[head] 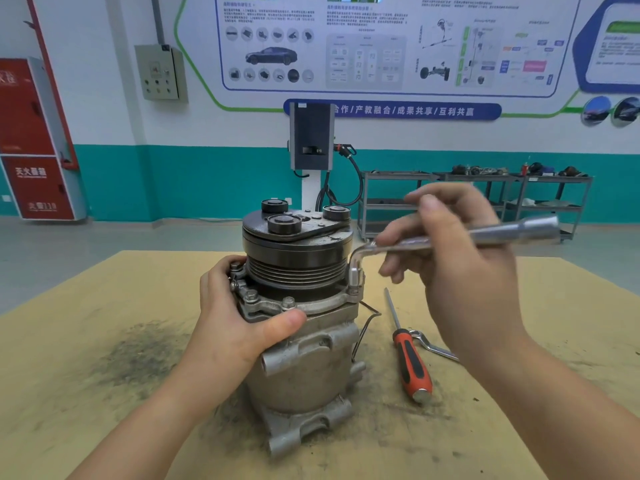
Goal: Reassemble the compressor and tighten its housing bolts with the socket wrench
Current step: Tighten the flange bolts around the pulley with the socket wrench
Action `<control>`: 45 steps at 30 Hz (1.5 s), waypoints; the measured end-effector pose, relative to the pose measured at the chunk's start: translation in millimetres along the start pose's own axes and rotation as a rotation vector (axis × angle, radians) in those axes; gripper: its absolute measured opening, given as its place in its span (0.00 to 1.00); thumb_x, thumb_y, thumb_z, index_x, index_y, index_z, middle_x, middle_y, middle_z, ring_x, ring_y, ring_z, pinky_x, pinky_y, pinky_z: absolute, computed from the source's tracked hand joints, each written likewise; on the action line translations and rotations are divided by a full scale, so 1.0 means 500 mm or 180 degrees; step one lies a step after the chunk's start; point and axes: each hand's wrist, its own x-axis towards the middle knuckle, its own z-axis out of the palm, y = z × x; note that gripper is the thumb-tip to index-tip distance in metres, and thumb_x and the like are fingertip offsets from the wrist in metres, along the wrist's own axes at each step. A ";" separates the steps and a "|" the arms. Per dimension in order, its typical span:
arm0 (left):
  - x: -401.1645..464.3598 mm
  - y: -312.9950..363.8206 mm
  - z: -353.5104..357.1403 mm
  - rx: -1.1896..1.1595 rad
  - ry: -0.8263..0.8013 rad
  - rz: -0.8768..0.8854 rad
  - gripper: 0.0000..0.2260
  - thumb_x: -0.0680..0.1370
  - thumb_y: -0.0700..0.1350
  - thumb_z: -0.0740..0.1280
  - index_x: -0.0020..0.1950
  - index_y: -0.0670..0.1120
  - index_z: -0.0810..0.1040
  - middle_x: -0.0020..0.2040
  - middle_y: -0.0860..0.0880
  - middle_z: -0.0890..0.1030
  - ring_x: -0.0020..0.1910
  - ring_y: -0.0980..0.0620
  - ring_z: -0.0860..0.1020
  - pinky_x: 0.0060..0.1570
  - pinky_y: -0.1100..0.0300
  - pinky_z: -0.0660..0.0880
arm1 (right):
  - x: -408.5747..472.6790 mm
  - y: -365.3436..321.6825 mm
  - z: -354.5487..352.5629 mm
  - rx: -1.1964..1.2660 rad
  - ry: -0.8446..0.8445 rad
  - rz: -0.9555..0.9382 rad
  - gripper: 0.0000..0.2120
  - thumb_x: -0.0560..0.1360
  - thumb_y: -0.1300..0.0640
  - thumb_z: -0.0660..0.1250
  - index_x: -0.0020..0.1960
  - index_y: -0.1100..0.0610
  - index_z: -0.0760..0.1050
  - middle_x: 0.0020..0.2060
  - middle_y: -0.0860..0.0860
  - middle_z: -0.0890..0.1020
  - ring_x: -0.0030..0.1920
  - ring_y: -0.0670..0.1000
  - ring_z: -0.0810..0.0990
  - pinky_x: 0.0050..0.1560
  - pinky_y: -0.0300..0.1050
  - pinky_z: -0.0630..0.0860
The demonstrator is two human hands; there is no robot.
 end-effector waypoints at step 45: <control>0.008 -0.017 -0.001 0.0113 0.0066 -0.0003 0.45 0.49 0.67 0.71 0.63 0.60 0.58 0.65 0.51 0.68 0.63 0.53 0.71 0.60 0.59 0.67 | 0.045 0.051 -0.031 0.1556 0.0221 0.2078 0.08 0.80 0.65 0.56 0.52 0.62 0.74 0.28 0.54 0.78 0.20 0.47 0.68 0.20 0.37 0.66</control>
